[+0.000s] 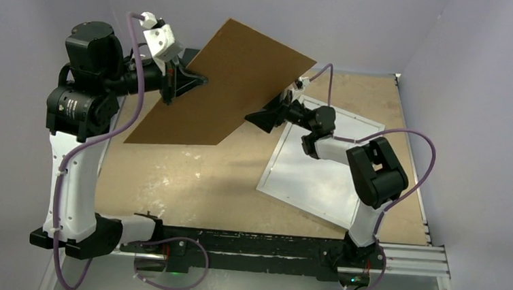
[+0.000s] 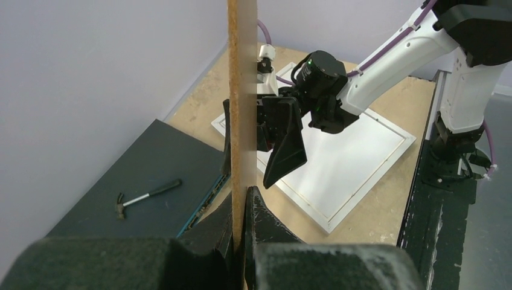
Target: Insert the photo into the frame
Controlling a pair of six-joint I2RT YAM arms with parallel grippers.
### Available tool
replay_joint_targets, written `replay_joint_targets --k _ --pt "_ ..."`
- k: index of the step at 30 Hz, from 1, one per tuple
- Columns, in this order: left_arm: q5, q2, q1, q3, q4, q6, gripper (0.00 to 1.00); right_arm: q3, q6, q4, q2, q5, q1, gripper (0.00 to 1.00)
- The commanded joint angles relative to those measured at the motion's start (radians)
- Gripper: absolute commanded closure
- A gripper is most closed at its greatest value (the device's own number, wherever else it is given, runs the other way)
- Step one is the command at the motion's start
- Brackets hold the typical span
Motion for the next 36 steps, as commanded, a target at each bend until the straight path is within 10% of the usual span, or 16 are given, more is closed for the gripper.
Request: replay_joint_targets --k 1,9,22,36 --pt "0.034 -0.028 0.005 0.030 0.120 -0.058 1.00 0.021 -0.032 0.579 -0.063 -0.010 0.030 0.08" --pt "0.002 -0.045 0.004 -0.002 0.192 -0.102 1.00 -0.021 -0.024 0.577 -0.246 -0.048 0.050 0.26" --pt "-0.170 -0.094 0.005 -0.101 0.357 -0.126 1.00 -0.166 0.016 0.576 -0.477 -0.033 0.015 1.00" --pt "-0.468 -0.110 0.005 -0.310 0.467 -0.074 0.81 -0.218 0.282 0.492 -0.658 0.058 -0.058 1.00"
